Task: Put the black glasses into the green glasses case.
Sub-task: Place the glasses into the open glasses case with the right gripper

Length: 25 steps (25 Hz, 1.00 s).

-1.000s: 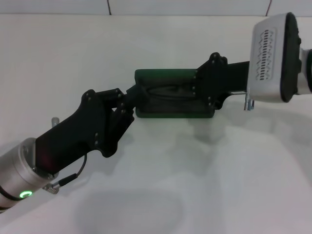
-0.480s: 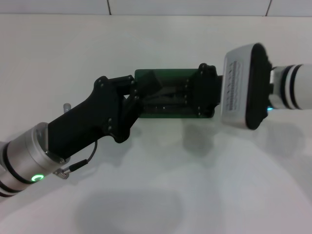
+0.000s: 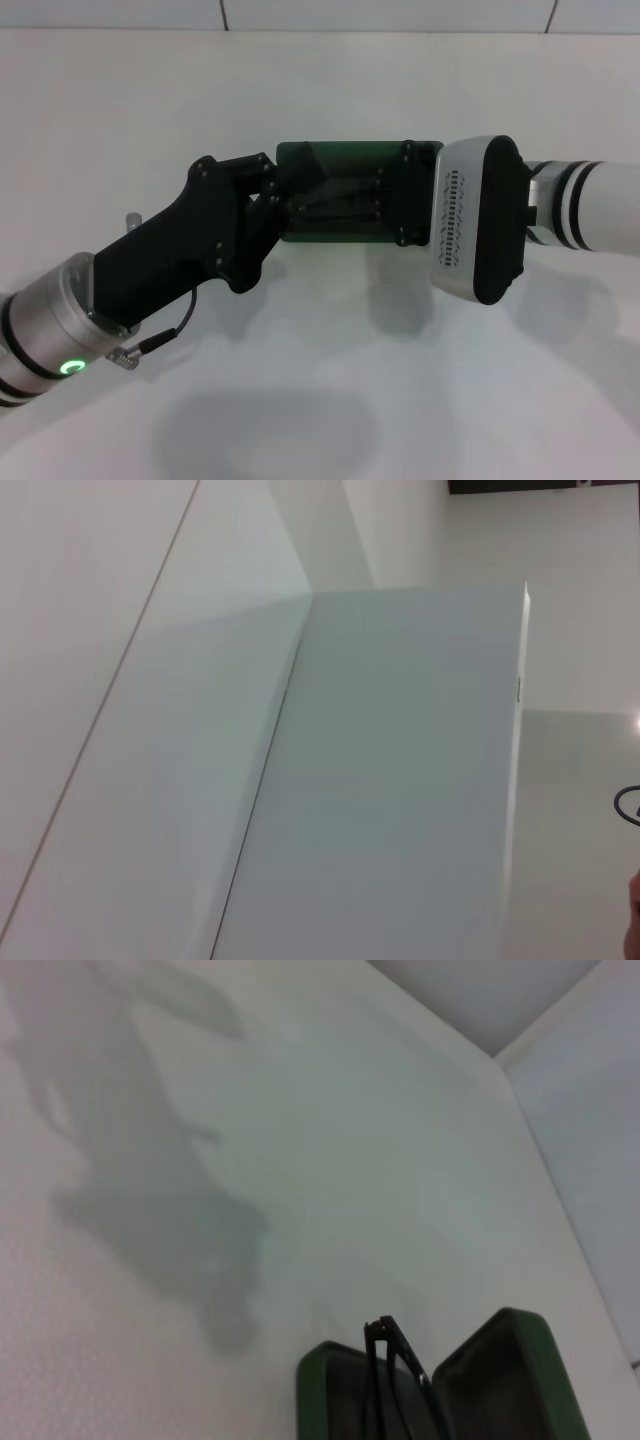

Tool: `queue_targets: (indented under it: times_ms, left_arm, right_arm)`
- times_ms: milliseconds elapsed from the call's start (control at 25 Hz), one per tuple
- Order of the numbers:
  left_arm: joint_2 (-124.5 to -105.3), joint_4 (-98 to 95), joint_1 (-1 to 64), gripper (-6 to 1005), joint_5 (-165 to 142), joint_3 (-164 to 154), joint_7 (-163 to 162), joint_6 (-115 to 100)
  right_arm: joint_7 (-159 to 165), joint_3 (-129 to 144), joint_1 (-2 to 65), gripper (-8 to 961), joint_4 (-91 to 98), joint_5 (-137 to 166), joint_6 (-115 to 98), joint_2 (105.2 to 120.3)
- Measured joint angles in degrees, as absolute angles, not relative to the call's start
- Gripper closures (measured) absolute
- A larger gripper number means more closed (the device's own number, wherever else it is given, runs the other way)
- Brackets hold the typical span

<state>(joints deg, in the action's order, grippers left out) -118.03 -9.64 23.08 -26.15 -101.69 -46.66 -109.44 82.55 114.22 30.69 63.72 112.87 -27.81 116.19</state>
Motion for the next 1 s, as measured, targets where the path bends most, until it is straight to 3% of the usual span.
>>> queue_targets:
  times_ms: [1000]
  left_arm:
    - [-118.17, -9.6, 23.4, 973, -26.0, -100.2, -47.4, -109.5]
  right_arm:
    - [81.1, 118.9, 29.9, 903, 62.5, 112.9, -18.8, 116.2]
